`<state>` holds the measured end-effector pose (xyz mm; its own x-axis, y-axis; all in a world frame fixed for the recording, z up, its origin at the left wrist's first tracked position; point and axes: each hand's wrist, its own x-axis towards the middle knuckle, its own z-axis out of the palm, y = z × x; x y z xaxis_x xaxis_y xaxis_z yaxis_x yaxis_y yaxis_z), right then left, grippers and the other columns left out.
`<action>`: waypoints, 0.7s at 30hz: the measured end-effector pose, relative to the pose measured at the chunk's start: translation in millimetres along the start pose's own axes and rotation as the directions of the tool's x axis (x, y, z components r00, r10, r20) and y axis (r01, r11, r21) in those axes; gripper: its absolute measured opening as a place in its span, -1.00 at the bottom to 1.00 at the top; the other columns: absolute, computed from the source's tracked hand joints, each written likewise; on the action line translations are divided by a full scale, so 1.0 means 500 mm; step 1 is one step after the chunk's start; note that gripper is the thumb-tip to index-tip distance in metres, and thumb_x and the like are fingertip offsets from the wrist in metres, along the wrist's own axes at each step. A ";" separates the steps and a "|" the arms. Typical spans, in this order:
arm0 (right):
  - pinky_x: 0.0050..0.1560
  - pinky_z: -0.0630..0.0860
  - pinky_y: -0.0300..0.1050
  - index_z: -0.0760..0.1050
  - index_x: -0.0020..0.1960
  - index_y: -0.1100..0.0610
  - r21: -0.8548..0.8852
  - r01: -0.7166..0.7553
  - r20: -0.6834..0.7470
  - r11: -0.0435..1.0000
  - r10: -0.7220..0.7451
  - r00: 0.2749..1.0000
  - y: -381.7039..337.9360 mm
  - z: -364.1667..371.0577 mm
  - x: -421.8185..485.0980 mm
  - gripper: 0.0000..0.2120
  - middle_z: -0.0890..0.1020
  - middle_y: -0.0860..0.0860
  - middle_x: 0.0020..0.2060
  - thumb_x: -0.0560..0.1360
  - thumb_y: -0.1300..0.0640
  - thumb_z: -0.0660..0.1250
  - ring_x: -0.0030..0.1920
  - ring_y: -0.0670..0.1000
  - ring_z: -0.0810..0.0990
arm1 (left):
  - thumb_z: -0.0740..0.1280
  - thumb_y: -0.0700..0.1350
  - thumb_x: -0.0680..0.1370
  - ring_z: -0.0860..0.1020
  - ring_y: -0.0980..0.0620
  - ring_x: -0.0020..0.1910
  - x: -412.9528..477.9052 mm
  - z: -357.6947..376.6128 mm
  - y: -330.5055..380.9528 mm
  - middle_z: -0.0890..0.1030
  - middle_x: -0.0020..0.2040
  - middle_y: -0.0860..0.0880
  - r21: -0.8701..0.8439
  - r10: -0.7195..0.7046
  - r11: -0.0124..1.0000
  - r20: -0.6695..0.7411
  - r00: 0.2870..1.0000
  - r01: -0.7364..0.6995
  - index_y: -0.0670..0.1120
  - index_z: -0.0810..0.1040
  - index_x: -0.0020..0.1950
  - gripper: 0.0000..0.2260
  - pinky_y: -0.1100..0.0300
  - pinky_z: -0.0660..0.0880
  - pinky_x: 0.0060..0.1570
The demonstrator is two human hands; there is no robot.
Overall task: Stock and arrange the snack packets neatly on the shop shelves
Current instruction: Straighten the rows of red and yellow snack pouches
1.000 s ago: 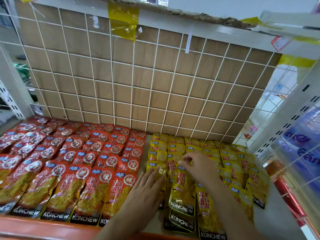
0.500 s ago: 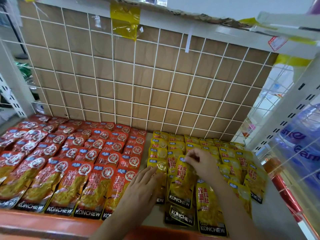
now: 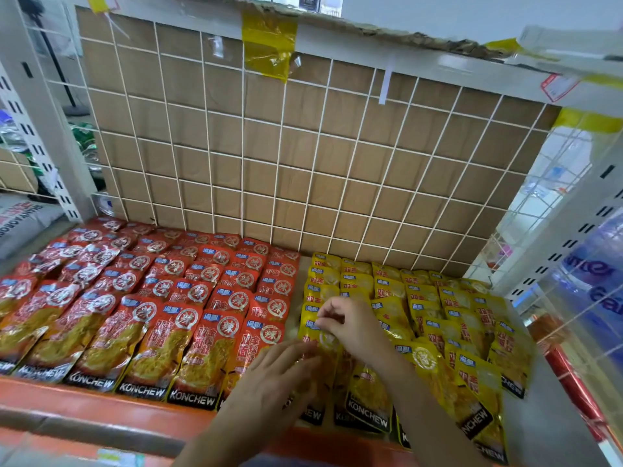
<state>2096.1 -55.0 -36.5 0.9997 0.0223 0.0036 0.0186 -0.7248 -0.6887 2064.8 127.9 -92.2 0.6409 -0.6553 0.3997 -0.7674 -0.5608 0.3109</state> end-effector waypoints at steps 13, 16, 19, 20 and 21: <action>0.16 0.42 -0.17 0.55 0.17 0.05 -0.195 0.005 -0.131 0.981 -0.031 0.991 0.030 -0.002 -0.016 -0.78 0.55 -0.06 0.08 0.55 0.16 0.24 0.12 -0.07 0.49 | 0.11 0.25 0.43 0.40 0.17 0.19 0.013 0.019 -0.006 0.53 0.22 0.16 0.131 0.061 0.989 0.113 0.992 -0.075 0.19 0.54 0.18 -0.58 0.31 0.50 0.03; 0.22 0.32 -0.21 0.46 0.28 0.05 -0.271 -0.009 -0.104 0.963 -0.020 0.994 0.036 -0.002 -0.014 -0.70 0.49 -0.05 0.20 0.56 0.14 0.23 0.25 -0.05 0.42 | 0.07 0.25 0.41 0.39 0.15 0.12 0.022 0.018 -0.002 0.56 0.18 0.14 0.167 0.046 0.984 0.110 0.993 -0.064 0.18 0.57 0.18 -0.54 0.32 0.50 -0.04; 0.25 0.36 -0.16 0.44 0.31 0.04 -0.290 -0.026 -0.085 0.957 0.002 0.996 0.042 0.002 -0.002 -0.68 0.47 -0.03 0.23 0.56 0.11 0.22 0.26 -0.03 0.41 | 0.05 0.29 0.35 0.39 0.10 0.09 0.030 0.020 0.003 0.59 0.16 0.09 0.189 0.041 0.980 0.094 0.995 -0.059 0.16 0.54 0.19 -0.48 0.28 0.39 0.00; 0.22 0.38 -0.16 0.44 0.31 0.04 -0.284 -0.036 -0.088 0.958 0.011 0.996 0.042 0.003 0.003 -0.68 0.47 -0.03 0.21 0.56 0.10 0.23 0.23 -0.04 0.43 | 0.05 0.30 0.35 0.39 0.10 0.09 0.031 0.020 0.003 0.59 0.17 0.08 0.189 0.042 0.980 0.094 0.995 -0.060 0.16 0.51 0.21 -0.48 0.28 0.41 0.00; 0.19 0.38 -0.18 0.46 0.29 0.05 -0.277 -0.043 -0.095 0.960 0.017 0.995 0.042 0.004 0.008 -0.69 0.48 -0.03 0.18 0.56 0.09 0.23 0.21 -0.05 0.44 | 0.05 0.31 0.36 0.39 0.10 0.11 0.031 0.022 0.002 0.58 0.18 0.08 0.186 0.044 0.981 0.097 0.994 -0.062 0.16 0.49 0.22 -0.47 0.28 0.46 -0.01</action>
<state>2100.6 -68.9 -52.2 0.9966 -0.0558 0.0611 -0.0214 -0.8873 -0.4607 2073.9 111.7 -95.0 0.6053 -0.7255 0.3275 -0.7882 -0.6037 0.1195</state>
